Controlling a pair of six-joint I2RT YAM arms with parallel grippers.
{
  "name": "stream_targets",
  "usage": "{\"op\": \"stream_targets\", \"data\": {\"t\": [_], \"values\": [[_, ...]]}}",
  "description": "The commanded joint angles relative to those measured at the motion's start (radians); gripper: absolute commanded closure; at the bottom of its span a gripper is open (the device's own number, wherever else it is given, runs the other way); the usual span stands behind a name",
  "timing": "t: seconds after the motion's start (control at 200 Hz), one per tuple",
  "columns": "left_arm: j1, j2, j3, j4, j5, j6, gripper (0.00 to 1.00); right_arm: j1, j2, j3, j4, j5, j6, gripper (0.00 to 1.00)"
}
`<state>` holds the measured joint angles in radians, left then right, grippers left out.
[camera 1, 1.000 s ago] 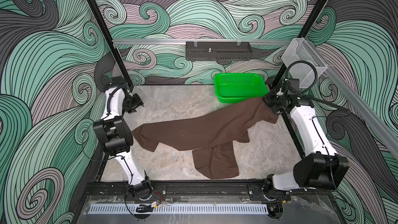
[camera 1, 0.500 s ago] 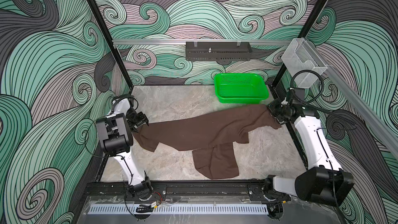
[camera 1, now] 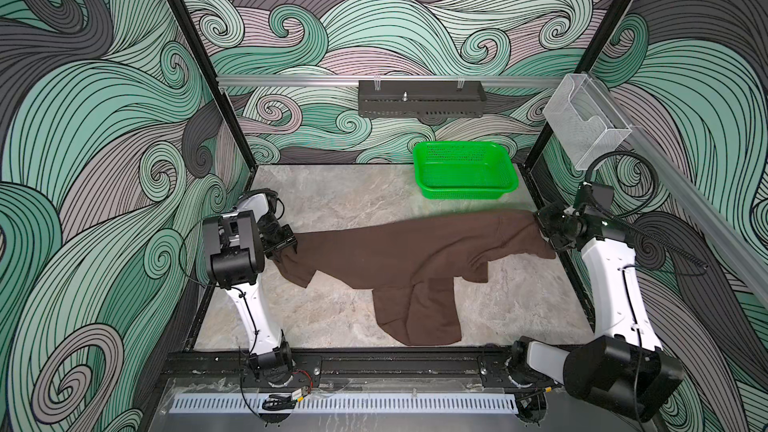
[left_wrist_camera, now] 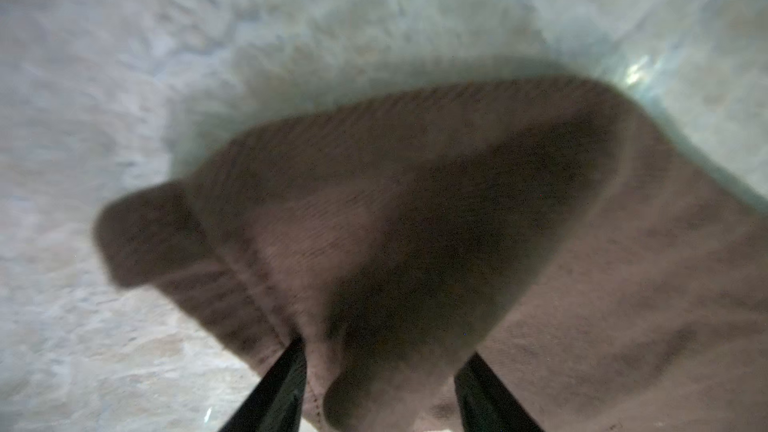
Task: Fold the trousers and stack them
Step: 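Lift the trousers with both grippers and swing them farther from the robot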
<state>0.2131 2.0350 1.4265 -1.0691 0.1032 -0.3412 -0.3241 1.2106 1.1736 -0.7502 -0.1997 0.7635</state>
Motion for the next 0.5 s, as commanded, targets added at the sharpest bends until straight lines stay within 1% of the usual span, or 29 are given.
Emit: {"op": "stream_targets", "data": {"t": [0.0,0.11,0.155,0.21,0.275,0.36,0.495], "values": [[-0.023,0.03,0.027,-0.001,-0.025,-0.021,0.5,-0.003,-0.009,-0.002,0.017,-0.012,0.009,1.0],[-0.049,0.059,0.051,0.0,-0.023,-0.026,0.67,-0.003,-0.007,0.0,0.016,-0.014,0.007,1.0],[-0.057,0.071,0.063,-0.003,-0.022,-0.025,0.77,-0.003,-0.007,0.0,0.017,-0.016,0.007,1.0],[-0.063,0.082,0.081,-0.007,-0.019,-0.025,0.85,-0.003,-0.007,0.001,0.016,-0.022,0.009,1.0],[-0.066,0.076,0.111,-0.015,-0.022,-0.02,1.0,-0.001,-0.007,0.003,0.016,-0.031,0.009,1.0],[-0.066,0.036,0.18,-0.025,-0.023,0.0,1.0,0.005,-0.006,0.001,0.028,-0.055,0.017,1.0],[-0.066,-0.049,0.373,-0.077,-0.023,0.045,1.0,0.04,-0.001,0.013,0.058,-0.1,0.019,1.0]]}}
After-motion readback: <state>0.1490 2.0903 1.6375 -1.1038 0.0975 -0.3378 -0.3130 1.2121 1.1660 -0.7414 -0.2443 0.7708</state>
